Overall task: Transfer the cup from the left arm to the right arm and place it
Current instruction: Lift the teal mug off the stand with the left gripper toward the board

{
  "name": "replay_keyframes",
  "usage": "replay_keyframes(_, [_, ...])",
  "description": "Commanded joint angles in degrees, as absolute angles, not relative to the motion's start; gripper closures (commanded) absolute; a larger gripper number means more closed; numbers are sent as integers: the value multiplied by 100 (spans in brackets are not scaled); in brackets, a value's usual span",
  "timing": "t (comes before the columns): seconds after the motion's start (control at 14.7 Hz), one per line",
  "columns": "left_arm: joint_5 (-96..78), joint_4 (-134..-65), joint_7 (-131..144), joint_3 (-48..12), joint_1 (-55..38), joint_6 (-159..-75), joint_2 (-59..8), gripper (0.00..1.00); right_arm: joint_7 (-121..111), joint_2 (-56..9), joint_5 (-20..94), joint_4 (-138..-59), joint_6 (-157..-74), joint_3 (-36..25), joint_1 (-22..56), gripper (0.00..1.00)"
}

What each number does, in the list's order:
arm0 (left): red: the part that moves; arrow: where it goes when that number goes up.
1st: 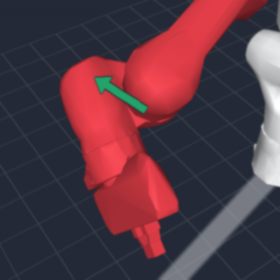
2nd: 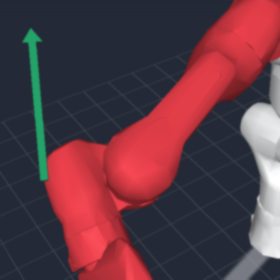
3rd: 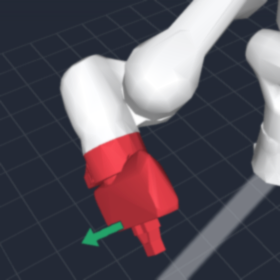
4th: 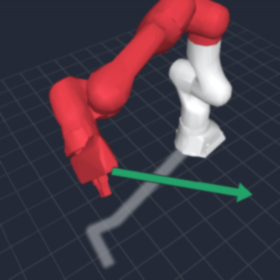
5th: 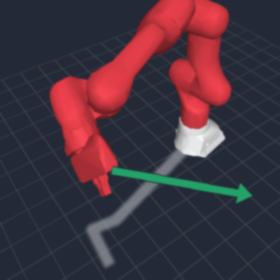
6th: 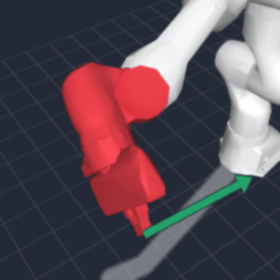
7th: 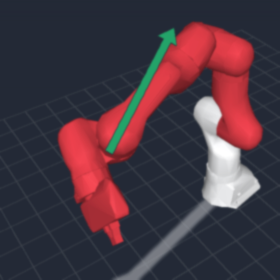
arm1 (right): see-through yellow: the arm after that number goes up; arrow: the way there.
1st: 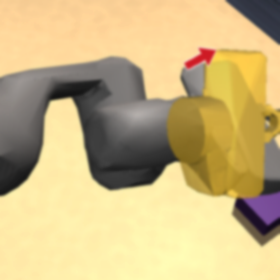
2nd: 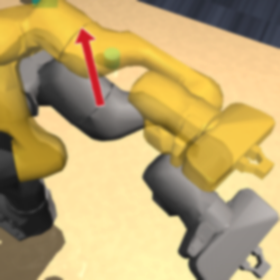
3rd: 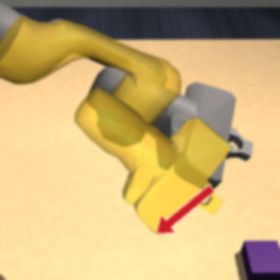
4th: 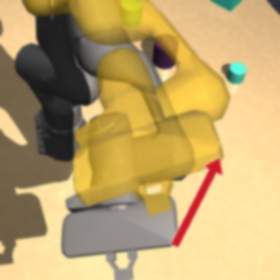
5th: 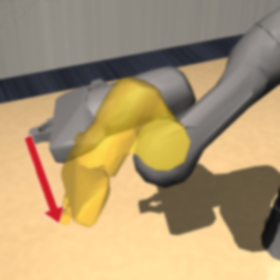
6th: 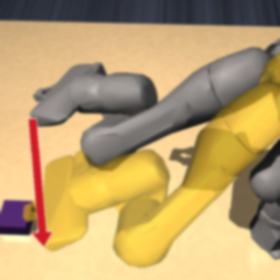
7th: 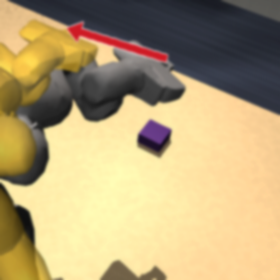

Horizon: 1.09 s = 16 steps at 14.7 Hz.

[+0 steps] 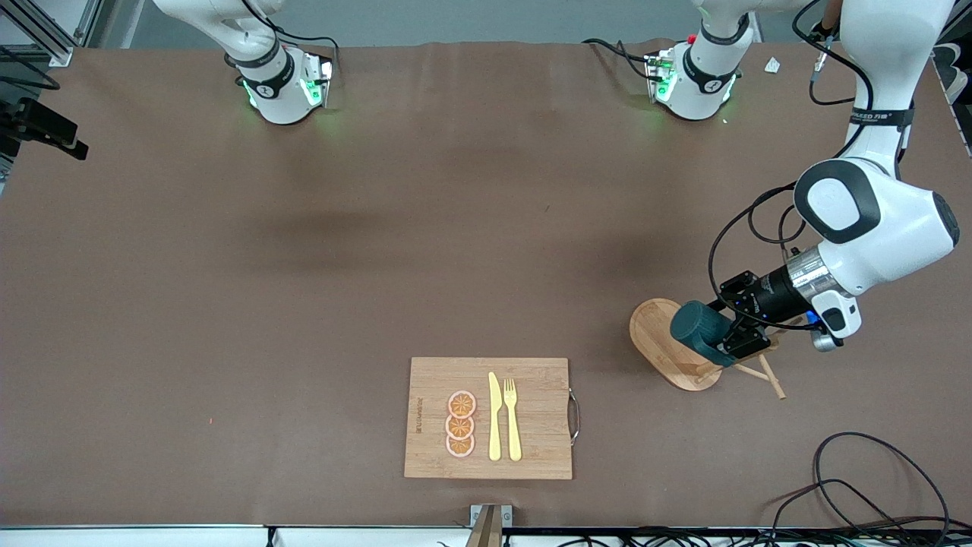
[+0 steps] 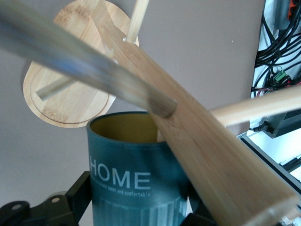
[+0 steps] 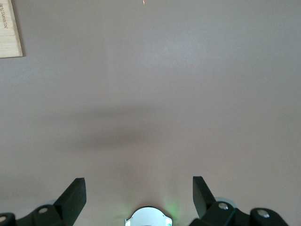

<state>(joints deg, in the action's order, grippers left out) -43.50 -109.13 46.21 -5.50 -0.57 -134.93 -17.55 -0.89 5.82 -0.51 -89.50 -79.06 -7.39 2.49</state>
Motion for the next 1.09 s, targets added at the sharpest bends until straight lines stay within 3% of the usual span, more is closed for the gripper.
replay_keyframes(0.0, [-4386,-10881,4720,-571,-132,-13369,-1618,26,-141,677,-35,-9035,-7954,-738,255,0])
replay_keyframes(0.2, [-4368,-10872,4912,-580,-149,-13122,-1459,26,-141,677,-35,-9035,-7954,-738,255,0])
replay_keyframes(0.54, [-3808,-10846,5886,-1193,-202,-13087,-1222,26,-141,677,-35,-9035,-7954,-738,255,0])
replay_keyframes(0.82, [-2526,-10443,7028,-1880,-368,-13096,-1318,26,-141,677,-35,-9035,-7954,-738,255,0])
replay_keyframes(1.02, [-1392,-9784,8100,-1890,-1149,-13096,-1739,26,-141,677,-35,-9035,-7954,-738,255,0])
